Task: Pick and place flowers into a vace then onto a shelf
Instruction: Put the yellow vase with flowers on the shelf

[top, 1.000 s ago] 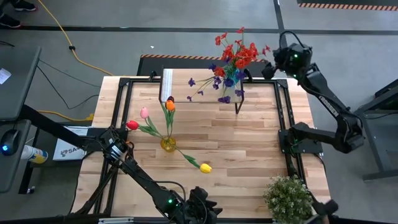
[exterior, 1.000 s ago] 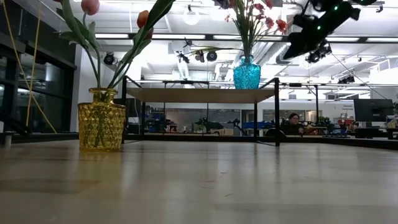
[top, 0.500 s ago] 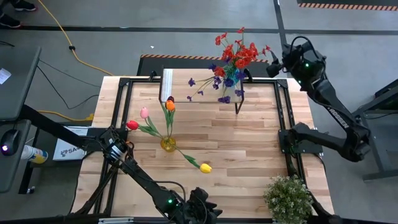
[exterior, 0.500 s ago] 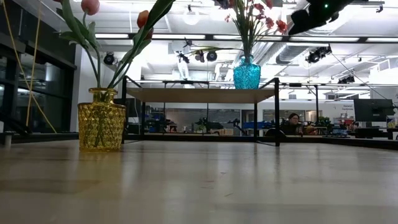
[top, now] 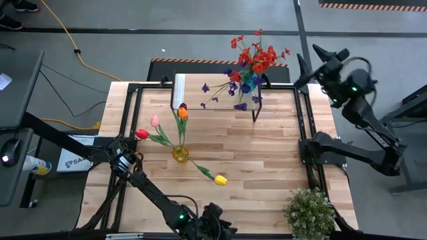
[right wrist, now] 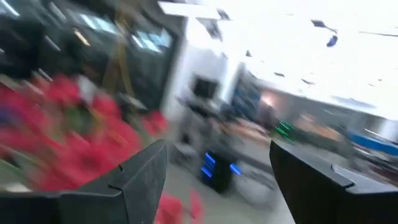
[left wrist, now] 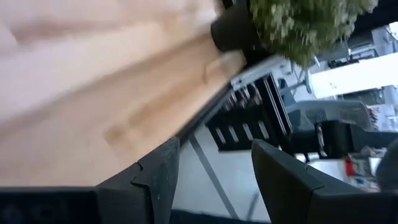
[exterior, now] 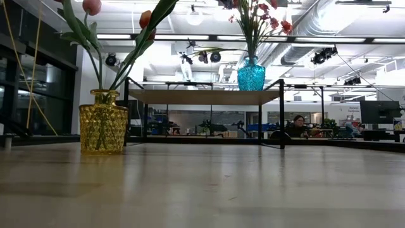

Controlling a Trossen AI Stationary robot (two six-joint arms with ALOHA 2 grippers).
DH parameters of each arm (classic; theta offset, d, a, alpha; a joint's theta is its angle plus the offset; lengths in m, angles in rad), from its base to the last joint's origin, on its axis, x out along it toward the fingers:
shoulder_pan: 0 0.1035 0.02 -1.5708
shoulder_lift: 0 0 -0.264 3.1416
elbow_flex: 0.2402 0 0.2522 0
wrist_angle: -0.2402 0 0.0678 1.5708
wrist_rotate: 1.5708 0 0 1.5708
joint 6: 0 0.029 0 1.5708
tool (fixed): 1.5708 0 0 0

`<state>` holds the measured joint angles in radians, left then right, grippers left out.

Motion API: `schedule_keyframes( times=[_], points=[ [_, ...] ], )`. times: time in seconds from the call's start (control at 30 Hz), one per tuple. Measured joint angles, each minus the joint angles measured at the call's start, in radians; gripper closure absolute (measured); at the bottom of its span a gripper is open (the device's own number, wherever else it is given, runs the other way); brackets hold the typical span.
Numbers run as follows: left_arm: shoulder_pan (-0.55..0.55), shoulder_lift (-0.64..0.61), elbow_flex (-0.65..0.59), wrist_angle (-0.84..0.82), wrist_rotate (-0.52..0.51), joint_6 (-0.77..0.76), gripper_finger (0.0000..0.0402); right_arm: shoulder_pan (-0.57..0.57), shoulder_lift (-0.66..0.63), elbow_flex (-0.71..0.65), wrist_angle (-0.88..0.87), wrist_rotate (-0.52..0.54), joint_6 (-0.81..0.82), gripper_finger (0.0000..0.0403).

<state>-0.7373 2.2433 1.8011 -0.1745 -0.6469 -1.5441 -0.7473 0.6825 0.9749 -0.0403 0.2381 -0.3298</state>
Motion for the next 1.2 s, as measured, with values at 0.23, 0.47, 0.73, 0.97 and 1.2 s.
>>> schedule_keyframes(
  times=[0.23, 0.47, 0.73, 0.97, 1.2],
  points=[
    [-0.058, 0.0, 0.0, 0.004, 0.062, -0.172, 0.017, 0.15, -0.082, 0.0, 0.104, -0.16, 0.099, 0.013],
    [-0.142, 0.0, 0.0, -0.022, 0.063, -0.354, 0.017, 0.26, -0.115, 0.0, 0.175, -0.317, 0.183, 0.013],
    [-0.209, 0.0, 0.0, -0.249, 0.141, -0.583, 0.017, 0.348, -0.114, 0.0, 0.237, -0.517, 0.35, 0.013],
    [-0.226, 0.0, 0.0, -0.595, 0.167, -0.751, 0.017, 0.404, -0.115, 0.0, 0.224, -0.536, 0.412, 0.013],
    [-0.211, 0.0, 0.0, -0.921, 0.105, -0.845, 0.017, 0.43, -0.115, 0.0, 0.192, -0.532, 0.41, 0.013]
  ],
)
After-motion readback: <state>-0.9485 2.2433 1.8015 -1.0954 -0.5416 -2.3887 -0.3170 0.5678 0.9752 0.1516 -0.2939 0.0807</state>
